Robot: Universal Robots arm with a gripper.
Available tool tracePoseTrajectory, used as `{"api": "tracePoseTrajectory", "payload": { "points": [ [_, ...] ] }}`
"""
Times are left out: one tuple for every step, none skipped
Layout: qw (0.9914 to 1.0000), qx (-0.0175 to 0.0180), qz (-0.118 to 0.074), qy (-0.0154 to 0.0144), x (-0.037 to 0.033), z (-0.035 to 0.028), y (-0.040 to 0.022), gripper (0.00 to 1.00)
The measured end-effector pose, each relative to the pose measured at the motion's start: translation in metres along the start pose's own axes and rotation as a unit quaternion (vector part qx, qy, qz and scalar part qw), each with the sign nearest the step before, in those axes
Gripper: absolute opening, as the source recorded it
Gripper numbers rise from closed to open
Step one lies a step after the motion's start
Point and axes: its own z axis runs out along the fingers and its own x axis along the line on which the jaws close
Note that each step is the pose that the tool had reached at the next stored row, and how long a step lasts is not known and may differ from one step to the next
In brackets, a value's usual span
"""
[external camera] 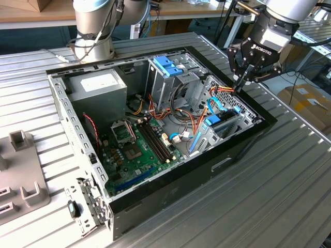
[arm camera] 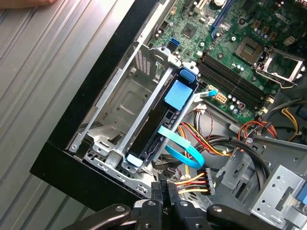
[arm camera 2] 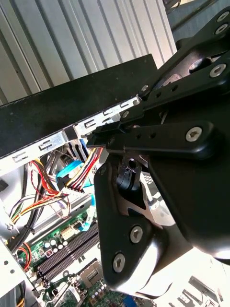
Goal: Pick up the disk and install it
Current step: 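Insert the second disk wire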
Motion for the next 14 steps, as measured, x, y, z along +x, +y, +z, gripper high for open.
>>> {"api": "tracePoseTrajectory", "payload": {
  "points": [
    [1.00000,0.0000,0.000,0.0000,0.0000,0.0000,0.0000,0.16],
    [1.00000,0.0000,0.000,0.0000,0.0000,0.0000,0.0000,0.16],
    [1.00000,0.0000,0.000,0.0000,0.0000,0.0000,0.0000,0.16],
    [1.00000,0.0000,0.000,0.0000,0.0000,0.0000,0.0000,0.16],
    [1.00000,0.0000,0.000,0.0000,0.0000,0.0000,0.0000,0.16],
    [1.00000,0.0000,0.000,0.0000,0.0000,0.0000,0.0000,0.16],
    [1.00000,0.0001,0.000,-0.0001,-0.0003,0.0003,0.0004,0.16],
    [1.00000,0.0002,0.001,0.0000,-0.0005,0.0009,0.0009,0.16],
    [0.99999,-0.0001,0.005,0.0004,-0.0006,0.0016,0.0009,0.16],
    [0.99995,-0.0003,0.010,0.0009,-0.0006,0.0023,0.0010,0.16],
    [0.99990,-0.0004,0.014,0.0013,-0.0006,0.0028,0.0010,0.16],
    [0.99977,-0.0006,0.021,0.0017,-0.0006,0.0036,0.0010,0.16],
    [0.99962,-0.0007,0.028,0.0019,-0.0006,0.0041,0.0010,0.16],
    [0.99941,-0.0007,0.034,0.0022,-0.0006,0.0046,0.0010,0.16]
  ]
}}
